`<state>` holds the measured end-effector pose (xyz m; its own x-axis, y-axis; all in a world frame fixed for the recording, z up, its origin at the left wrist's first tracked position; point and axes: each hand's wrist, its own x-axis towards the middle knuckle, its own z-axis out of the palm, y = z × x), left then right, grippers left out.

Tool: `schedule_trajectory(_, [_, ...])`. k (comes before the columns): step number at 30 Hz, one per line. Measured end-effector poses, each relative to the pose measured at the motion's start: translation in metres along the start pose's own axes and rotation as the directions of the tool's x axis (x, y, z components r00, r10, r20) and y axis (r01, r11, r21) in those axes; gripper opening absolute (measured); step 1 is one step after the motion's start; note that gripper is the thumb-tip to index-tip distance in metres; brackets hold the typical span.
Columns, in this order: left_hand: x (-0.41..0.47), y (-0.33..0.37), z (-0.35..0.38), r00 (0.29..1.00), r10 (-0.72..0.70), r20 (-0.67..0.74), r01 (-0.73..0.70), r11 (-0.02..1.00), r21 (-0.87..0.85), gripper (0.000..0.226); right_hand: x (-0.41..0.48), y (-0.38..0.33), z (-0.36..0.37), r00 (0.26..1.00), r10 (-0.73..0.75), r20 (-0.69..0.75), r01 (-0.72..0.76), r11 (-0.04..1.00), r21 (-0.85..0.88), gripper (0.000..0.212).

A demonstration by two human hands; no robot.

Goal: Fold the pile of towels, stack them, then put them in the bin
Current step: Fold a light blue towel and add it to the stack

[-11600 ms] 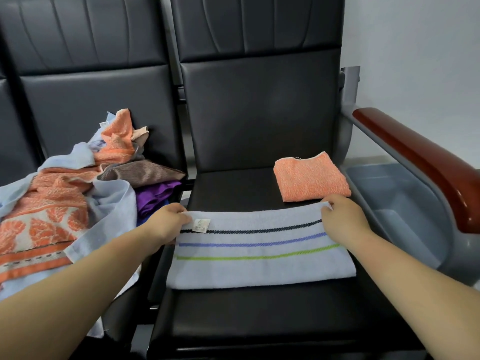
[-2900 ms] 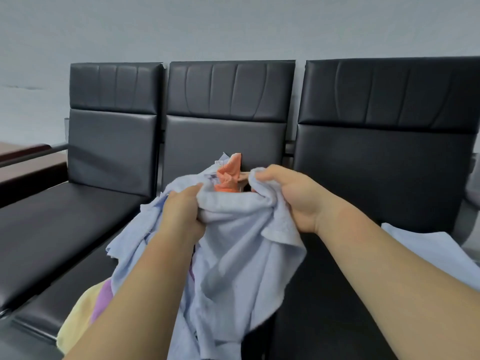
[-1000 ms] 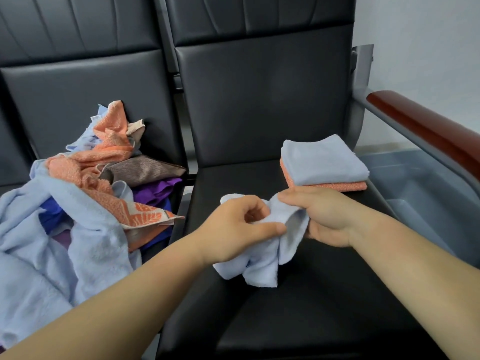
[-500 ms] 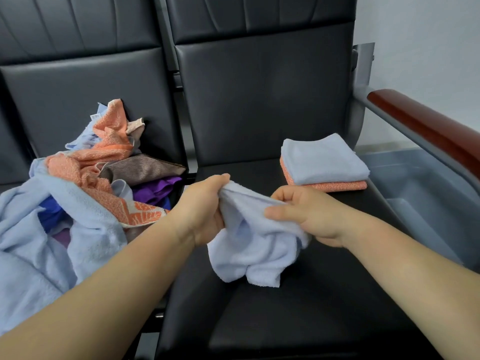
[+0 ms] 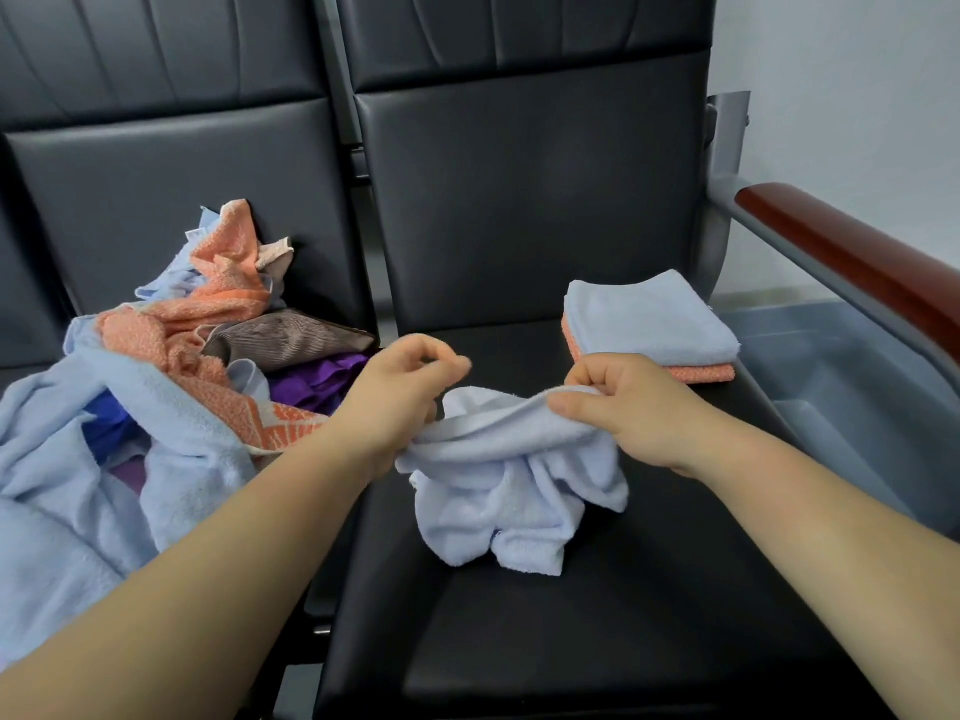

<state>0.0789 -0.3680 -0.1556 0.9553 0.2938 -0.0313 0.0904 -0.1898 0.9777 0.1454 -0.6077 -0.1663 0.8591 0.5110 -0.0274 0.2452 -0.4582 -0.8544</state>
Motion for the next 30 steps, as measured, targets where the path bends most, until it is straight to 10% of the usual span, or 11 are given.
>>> schedule_trajectory(6, [-0.013,0.01,-0.002,0.923,0.044,0.383,-0.344,0.541,0.767,0.038,0.002,0.002,-0.001,1.0,-0.009,-0.007,0.01,0.999,0.039,0.022])
schedule_trajectory(12, [-0.014,0.027,-0.02,0.91,-0.01,0.414,-0.346,0.533,0.772,0.038,-0.004,-0.007,-0.005,0.99,0.015,0.142,-0.012,1.0,-0.021,0.022])
schedule_trajectory(19, [-0.016,0.022,-0.004,0.976,0.091,0.2,-0.171,0.885,0.433,0.027,-0.004,-0.014,0.003,0.972,0.115,0.203,-0.045,0.945,-0.323,0.053])
schedule_trajectory(24, [-0.011,0.023,-0.012,0.917,0.114,0.381,-0.342,0.716,0.609,0.055,-0.003,-0.014,-0.004,0.985,0.136,0.11,-0.092,0.937,-0.337,0.043])
schedule_trajectory(30, [-0.008,0.027,-0.022,0.908,0.111,0.404,-0.378,0.632,0.677,0.035,0.0,-0.024,-0.011,0.995,0.064,0.072,-0.039,0.95,-0.309,0.027])
